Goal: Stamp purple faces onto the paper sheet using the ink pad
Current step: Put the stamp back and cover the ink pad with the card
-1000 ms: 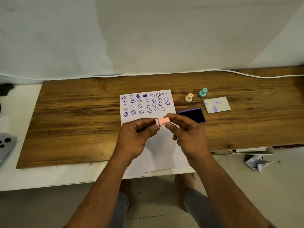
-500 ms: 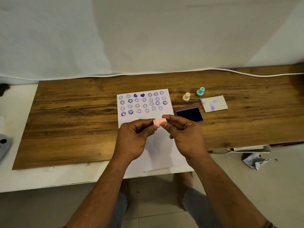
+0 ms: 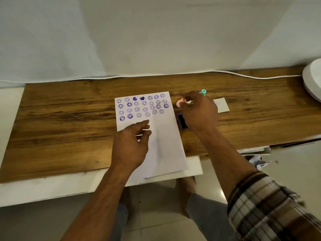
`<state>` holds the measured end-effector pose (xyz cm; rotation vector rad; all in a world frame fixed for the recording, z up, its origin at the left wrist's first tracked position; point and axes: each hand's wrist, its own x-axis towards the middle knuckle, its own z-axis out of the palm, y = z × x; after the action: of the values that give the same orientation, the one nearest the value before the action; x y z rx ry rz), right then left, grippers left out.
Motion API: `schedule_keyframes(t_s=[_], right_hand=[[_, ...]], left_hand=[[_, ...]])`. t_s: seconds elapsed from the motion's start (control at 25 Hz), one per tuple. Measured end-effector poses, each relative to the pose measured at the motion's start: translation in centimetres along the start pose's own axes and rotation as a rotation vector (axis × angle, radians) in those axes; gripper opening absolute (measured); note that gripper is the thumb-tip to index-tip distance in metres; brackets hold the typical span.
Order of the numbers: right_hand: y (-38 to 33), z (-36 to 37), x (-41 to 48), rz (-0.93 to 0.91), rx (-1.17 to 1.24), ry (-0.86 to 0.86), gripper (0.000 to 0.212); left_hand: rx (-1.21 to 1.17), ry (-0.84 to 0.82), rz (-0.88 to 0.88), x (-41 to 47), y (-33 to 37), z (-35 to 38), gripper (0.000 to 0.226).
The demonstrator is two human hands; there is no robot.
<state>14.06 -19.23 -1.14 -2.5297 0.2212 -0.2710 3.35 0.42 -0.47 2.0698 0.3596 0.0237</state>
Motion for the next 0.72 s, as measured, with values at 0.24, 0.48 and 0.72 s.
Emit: schedule_keyframes(t_s=[0.24,0.48,0.72], right_hand=[[0.4,1.8,0.5,-0.032,-0.227,-0.061,0.018],[0.4,0.3,0.3,-0.032,-0.069,0.038,0.032],[5.4,-2.7,3.2,0.338,-0.199,0.006,0.076]], left_hand=[[-0.05,-0.031,-0.001,0.1,-0.1,-0.2,0.031],[-0.018,-0.046,-0.009,-0.2,0.4,-0.3,0.033],[-0.018,-0.002,-0.01,-0.5,0.8,0.0,0.033]])
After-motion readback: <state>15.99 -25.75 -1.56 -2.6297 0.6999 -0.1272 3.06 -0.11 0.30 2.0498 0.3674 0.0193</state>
